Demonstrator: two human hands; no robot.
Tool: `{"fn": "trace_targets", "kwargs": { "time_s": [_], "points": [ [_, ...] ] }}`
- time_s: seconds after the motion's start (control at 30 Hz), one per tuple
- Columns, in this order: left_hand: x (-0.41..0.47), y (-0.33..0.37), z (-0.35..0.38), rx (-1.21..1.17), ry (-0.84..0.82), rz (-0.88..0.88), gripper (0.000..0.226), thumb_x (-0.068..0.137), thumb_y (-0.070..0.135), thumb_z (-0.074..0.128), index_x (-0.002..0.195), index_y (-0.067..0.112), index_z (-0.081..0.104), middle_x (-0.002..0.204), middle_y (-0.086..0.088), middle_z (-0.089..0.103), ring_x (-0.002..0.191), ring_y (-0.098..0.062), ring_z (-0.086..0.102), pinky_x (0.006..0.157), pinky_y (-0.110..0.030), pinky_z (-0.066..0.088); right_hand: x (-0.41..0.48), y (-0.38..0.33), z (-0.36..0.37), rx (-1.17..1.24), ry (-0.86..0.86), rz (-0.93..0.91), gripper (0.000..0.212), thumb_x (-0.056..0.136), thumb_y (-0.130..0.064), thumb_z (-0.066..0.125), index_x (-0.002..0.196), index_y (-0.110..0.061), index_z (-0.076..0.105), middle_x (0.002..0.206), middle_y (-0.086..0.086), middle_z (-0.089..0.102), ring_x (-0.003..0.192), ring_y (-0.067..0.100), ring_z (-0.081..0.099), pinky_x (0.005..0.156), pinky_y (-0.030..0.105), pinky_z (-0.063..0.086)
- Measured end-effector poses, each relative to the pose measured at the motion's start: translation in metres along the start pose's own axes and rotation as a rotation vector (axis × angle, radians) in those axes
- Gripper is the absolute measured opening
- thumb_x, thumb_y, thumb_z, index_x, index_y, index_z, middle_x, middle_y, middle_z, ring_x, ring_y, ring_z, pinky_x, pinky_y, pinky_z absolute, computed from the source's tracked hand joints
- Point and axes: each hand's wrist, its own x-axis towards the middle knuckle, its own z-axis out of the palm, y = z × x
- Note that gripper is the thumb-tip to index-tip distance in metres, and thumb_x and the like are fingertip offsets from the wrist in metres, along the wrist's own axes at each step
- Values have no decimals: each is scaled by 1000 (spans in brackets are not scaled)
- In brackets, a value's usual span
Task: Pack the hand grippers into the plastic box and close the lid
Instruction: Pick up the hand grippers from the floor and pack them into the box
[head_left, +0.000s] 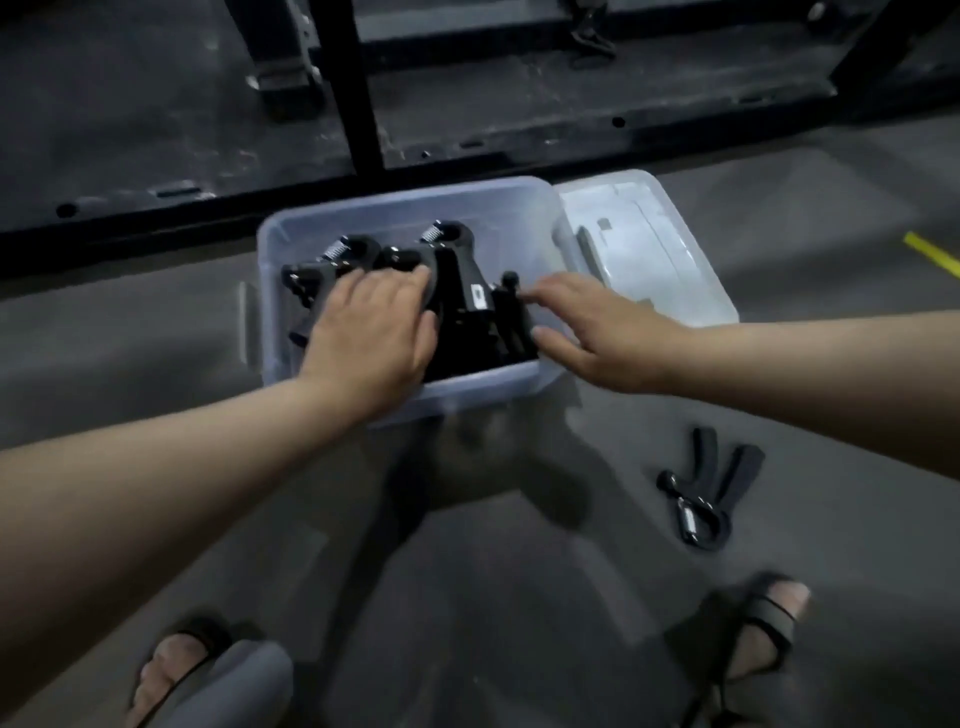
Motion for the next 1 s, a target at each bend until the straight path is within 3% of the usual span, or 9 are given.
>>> {"fn": "trace_targets", "kwargs": {
  "time_s": [0.13, 0.27, 0.37, 0.47, 0.6, 0.7, 0.8, 0.93, 1.0],
  "points": [
    [-3, 1, -3, 9, 37, -15, 53, 90, 32, 34, 133, 6, 49, 132, -15, 57, 121, -32, 51, 109, -47, 30, -56, 35, 9, -33, 129, 89, 39, 89, -19, 49, 126, -7, 50, 134, 13, 40, 127, 26, 38, 114, 35, 27],
    [-5, 4, -3, 18, 47, 3, 56, 90, 33, 33, 137, 6, 46, 139, -15, 51, 128, -32, 45, 112, -47, 26, -91, 61, 23, 175, 246, 364, 28, 79, -11, 47, 107, -12, 46, 108, 6, 41, 98, 21, 44, 90, 31, 39],
    [-6, 5, -3, 20, 55, 24, 56, 90, 33, 34, 137, 6, 46, 141, -15, 49, 130, -32, 43, 113, -46, 24, -110, 82, 33, 85, -411, 465, 28, 83, -10, 51, 109, -21, 50, 105, 2, 54, 100, 25, 57, 81, 30, 45],
    [-5, 7, -5, 11, 45, 3, 56, 89, 33, 34, 136, 6, 46, 140, -15, 49, 130, -33, 42, 112, -47, 25, -132, 96, 48, -491, -946, 219, 57, 83, -23, 61, 135, -24, 37, 125, 7, 48, 116, 29, 52, 93, 35, 43],
    [-4, 7, -5, 13, 43, -7, 56, 89, 33, 35, 136, 6, 46, 140, -14, 50, 130, -32, 42, 111, -45, 25, -158, 107, 59, -919, -826, 13, 81, 82, -20, 58, 150, -8, 15, 128, 11, 49, 115, 31, 52, 98, 41, 34],
    [-4, 6, -4, 8, 42, -13, 55, 89, 32, 35, 136, 6, 46, 140, -14, 50, 129, -31, 43, 111, -44, 25, -169, 125, 65, -1071, -647, -131, 70, 69, -18, 59, 134, -2, 43, 105, 17, 60, 96, 36, 59, 90, 46, 34],
    [-4, 6, -3, 7, 52, -10, 55, 89, 33, 35, 135, 6, 47, 138, -14, 51, 128, -32, 44, 111, -44, 26, -176, 140, 80, -1054, -472, -287, 51, 68, -15, 54, 116, -1, 45, 85, 15, 62, 75, 34, 60, 86, 46, 33],
    [-5, 4, -4, 3, 54, -23, 55, 88, 34, 36, 133, 6, 49, 136, -13, 53, 126, -31, 46, 111, -45, 28, -154, 128, 62, -853, -678, -299, 84, 64, -27, 68, 134, -1, 32, 104, 10, 62, 87, 31, 61, 91, 45, 33],
    [-4, 4, -5, 5, 41, -29, 56, 88, 35, 35, 133, 6, 49, 136, -13, 53, 126, -31, 47, 110, -45, 29, -136, 99, 46, -604, -867, -59, 87, 68, -44, 64, 140, -12, 28, 122, 2, 56, 105, 28, 58, 93, 38, 39]
  ]
}}
